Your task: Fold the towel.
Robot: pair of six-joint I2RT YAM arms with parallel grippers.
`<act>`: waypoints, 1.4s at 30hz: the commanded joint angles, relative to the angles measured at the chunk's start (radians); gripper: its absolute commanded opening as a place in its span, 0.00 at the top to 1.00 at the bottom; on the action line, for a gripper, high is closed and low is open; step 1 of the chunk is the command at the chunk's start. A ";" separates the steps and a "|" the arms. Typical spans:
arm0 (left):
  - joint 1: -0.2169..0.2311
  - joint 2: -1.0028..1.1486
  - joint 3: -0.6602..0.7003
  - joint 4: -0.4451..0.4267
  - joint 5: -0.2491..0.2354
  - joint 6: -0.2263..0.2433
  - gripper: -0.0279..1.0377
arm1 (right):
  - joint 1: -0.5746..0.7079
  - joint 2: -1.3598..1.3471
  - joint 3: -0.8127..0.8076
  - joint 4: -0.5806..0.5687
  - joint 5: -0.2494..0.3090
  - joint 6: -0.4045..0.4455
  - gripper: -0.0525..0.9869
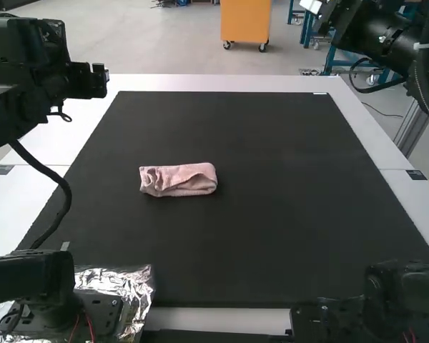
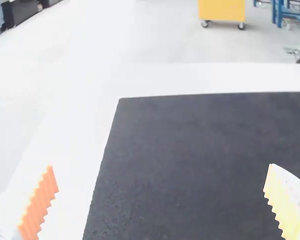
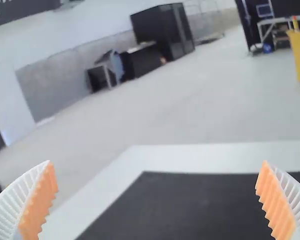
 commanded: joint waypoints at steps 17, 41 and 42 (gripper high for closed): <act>0.000 -0.833 -0.128 -0.107 0.050 0.011 0.06 | -0.232 -0.844 -0.262 -0.364 0.179 -0.135 0.07; 0.002 -0.896 -0.826 0.629 0.017 0.234 0.06 | -0.230 -0.846 -0.902 0.336 0.187 -0.262 0.07; 0.000 -0.896 -0.833 0.579 0.002 0.241 0.06 | -0.230 -0.846 -0.908 0.333 0.187 -0.264 0.07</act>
